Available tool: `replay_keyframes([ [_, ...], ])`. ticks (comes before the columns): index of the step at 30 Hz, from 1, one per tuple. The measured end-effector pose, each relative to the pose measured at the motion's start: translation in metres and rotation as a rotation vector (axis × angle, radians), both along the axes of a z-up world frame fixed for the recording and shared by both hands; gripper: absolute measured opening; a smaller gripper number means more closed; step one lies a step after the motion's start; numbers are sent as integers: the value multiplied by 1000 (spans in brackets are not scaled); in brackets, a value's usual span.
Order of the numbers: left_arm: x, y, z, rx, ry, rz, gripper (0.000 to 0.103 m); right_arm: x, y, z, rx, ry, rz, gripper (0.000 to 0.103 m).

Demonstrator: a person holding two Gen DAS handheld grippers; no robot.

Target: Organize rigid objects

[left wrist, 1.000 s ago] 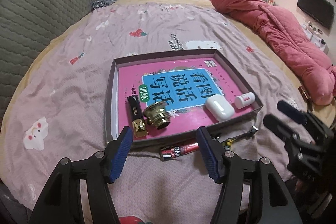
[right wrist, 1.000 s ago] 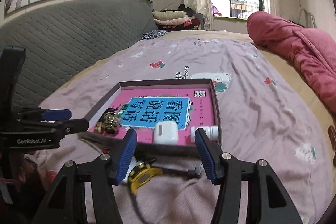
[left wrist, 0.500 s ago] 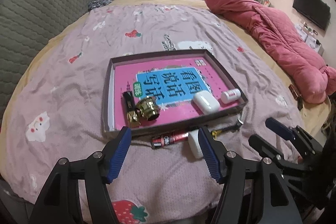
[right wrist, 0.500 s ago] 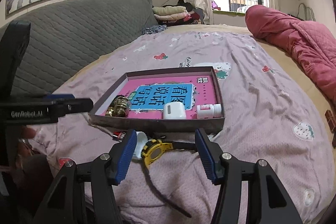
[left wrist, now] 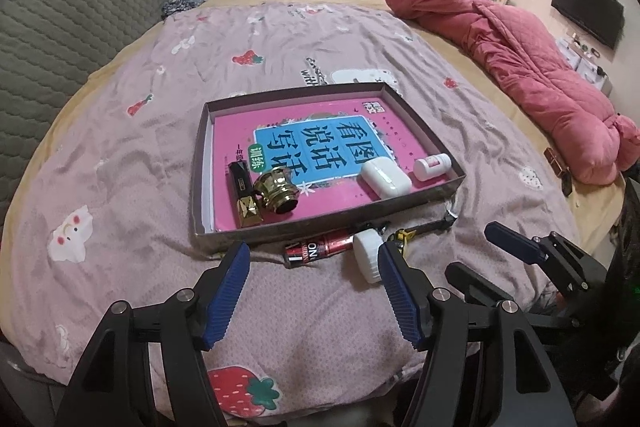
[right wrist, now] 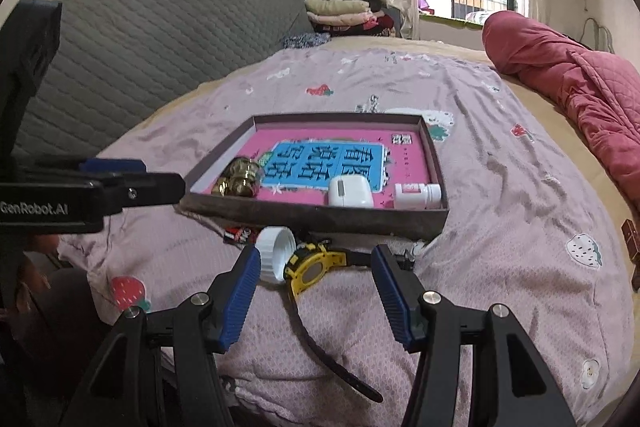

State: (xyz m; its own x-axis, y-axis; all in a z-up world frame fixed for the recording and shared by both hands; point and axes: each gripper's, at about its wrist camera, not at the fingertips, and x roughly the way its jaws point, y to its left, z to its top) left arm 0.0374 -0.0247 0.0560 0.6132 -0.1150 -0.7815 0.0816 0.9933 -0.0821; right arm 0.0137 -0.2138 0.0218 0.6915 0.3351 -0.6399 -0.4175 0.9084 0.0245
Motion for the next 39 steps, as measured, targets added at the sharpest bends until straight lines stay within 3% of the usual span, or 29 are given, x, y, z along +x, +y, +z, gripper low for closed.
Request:
replay_keyframes([
  [9,2,-1,-13,7,31,5,68,4,4,-19,-78,47,13,57],
  [21,7,-13,-33,14,76,-19,68,11,5,-33,-68,107,14,57],
  [39,52,-39,-72,-20,174,-27,69,24,8,-47,-66,162,2,57],
])
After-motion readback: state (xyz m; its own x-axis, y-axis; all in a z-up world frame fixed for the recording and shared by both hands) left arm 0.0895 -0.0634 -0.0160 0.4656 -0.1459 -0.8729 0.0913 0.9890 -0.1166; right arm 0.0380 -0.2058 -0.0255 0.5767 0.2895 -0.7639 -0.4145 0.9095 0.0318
